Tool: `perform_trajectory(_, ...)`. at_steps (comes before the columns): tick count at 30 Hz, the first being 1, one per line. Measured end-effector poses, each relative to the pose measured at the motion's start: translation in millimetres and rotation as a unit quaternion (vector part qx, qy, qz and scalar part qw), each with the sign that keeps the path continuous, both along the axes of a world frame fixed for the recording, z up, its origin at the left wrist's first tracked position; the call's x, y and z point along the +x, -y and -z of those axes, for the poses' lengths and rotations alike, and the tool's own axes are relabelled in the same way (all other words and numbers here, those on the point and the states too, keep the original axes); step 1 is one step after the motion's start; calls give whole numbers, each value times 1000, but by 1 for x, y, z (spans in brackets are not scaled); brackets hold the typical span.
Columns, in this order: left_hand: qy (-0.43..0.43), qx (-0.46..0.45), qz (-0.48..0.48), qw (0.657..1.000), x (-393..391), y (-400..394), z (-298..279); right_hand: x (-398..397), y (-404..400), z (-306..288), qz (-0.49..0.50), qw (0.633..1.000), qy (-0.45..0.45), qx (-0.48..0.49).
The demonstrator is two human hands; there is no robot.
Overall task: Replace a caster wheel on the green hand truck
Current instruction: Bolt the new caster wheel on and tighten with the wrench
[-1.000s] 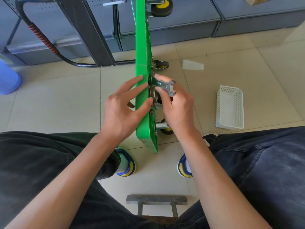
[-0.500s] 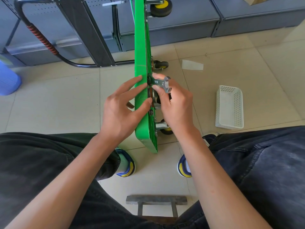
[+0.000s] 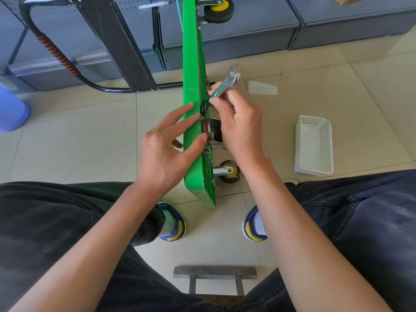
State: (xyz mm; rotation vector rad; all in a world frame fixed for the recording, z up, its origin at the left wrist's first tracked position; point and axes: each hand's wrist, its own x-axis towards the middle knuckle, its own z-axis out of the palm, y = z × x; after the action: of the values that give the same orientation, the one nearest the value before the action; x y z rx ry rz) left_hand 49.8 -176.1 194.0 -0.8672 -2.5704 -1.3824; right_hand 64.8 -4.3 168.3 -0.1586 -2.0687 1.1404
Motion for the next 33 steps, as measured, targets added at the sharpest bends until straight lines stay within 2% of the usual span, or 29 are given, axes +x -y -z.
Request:
perform_trajectory(6, 2, -8, 0, 1000, 0, 0, 0, -16, -14, -4, -7, 996, 54, -71)
perform_trajectory(17, 5, -7, -5, 1000, 0, 0, 0, -17, -2, -12, -35, 999, 27, -8)
perform_trajectory(26, 8, -4, -5, 1000, 1, 0, -2, -31, -7, -9, -11, 995, 48, -81)
perform_trajectory(33, 12, -4, -4, 1000, 0, 0, -1, -46, -6, -10, -32, 995, 63, -71)
